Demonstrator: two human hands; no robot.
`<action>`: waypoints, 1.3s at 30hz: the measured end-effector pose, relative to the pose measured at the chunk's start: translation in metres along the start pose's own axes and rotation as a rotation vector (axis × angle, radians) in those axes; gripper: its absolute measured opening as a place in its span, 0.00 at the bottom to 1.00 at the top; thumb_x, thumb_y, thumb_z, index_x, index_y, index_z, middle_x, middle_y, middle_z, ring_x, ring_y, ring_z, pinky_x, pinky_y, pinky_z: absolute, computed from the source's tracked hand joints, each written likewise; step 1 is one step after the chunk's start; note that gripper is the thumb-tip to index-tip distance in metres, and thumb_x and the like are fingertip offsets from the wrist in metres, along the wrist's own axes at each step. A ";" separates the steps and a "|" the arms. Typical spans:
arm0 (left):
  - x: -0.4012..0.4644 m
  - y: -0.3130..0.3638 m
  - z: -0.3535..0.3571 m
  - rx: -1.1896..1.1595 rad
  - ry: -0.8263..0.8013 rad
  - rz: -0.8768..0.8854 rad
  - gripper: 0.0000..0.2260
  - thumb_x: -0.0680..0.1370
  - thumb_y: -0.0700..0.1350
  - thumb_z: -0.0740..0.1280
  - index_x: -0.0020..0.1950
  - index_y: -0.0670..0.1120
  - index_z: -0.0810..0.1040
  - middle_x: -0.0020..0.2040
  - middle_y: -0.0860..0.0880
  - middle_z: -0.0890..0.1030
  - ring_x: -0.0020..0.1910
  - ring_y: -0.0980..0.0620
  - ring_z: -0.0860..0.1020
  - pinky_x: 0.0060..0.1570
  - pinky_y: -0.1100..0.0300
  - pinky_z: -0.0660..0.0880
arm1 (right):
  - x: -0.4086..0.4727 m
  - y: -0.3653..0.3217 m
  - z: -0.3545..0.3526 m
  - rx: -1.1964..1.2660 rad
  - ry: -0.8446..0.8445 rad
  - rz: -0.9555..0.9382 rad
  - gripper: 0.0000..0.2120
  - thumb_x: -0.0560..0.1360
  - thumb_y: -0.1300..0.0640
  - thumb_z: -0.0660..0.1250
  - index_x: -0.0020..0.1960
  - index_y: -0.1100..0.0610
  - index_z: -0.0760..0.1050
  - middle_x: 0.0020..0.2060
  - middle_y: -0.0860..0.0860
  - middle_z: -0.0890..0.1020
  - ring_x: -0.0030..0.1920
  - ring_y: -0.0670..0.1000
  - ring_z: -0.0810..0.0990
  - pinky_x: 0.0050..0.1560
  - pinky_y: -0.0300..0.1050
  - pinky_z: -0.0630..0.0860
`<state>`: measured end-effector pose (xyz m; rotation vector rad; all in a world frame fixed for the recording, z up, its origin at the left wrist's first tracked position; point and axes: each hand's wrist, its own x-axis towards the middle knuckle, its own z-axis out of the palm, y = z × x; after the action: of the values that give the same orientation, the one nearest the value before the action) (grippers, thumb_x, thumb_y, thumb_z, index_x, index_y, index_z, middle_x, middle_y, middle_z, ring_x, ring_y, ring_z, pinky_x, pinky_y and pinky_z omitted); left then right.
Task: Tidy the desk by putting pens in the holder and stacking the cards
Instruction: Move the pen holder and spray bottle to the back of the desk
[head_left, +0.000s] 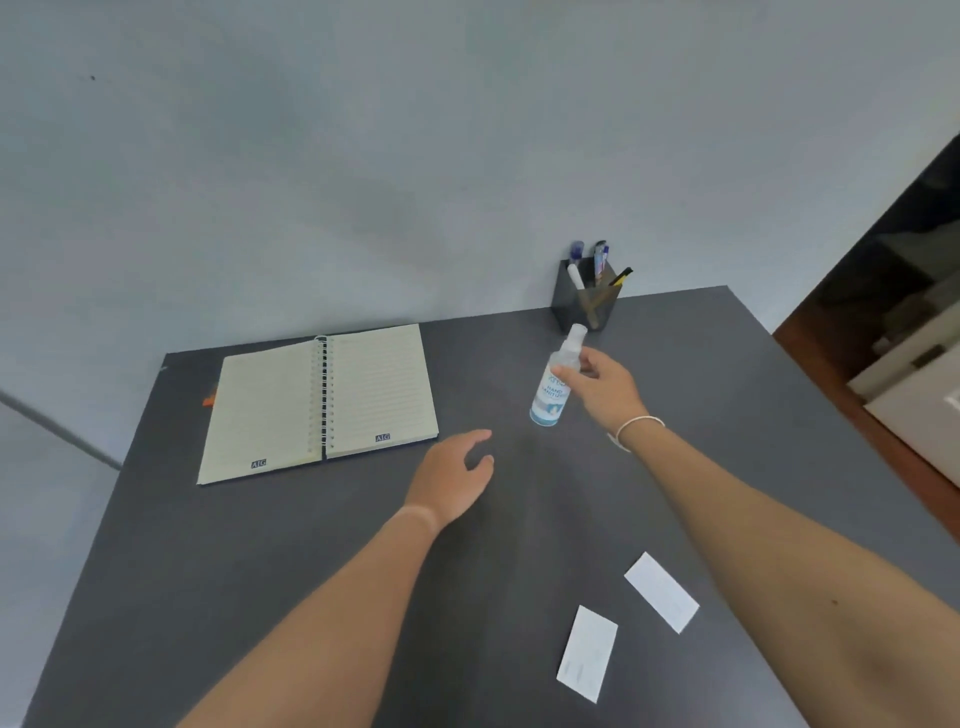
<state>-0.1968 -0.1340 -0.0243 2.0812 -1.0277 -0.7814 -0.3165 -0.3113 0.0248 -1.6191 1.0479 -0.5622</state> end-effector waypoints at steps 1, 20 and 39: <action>0.005 0.008 0.005 0.005 0.001 0.012 0.18 0.76 0.47 0.62 0.67 0.52 0.72 0.68 0.53 0.74 0.69 0.55 0.69 0.66 0.65 0.60 | 0.005 -0.001 -0.011 0.007 0.006 -0.002 0.13 0.73 0.55 0.68 0.57 0.55 0.76 0.50 0.50 0.78 0.49 0.48 0.76 0.40 0.32 0.70; 0.101 0.121 0.131 0.127 0.149 -0.052 0.20 0.77 0.47 0.64 0.68 0.49 0.71 0.70 0.49 0.71 0.71 0.50 0.64 0.69 0.62 0.57 | 0.168 0.025 -0.170 -0.114 -0.161 -0.068 0.19 0.71 0.54 0.70 0.60 0.58 0.73 0.53 0.51 0.77 0.52 0.49 0.75 0.52 0.41 0.70; 0.146 0.103 0.171 0.467 0.201 -0.079 0.24 0.77 0.55 0.60 0.72 0.53 0.65 0.77 0.48 0.58 0.76 0.47 0.54 0.75 0.53 0.46 | 0.253 0.051 -0.161 -0.050 -0.255 -0.113 0.16 0.72 0.56 0.70 0.58 0.56 0.73 0.52 0.49 0.76 0.51 0.49 0.75 0.47 0.35 0.70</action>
<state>-0.2945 -0.3557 -0.0761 2.5464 -1.0967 -0.3776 -0.3356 -0.6128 -0.0112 -1.7500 0.7908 -0.3929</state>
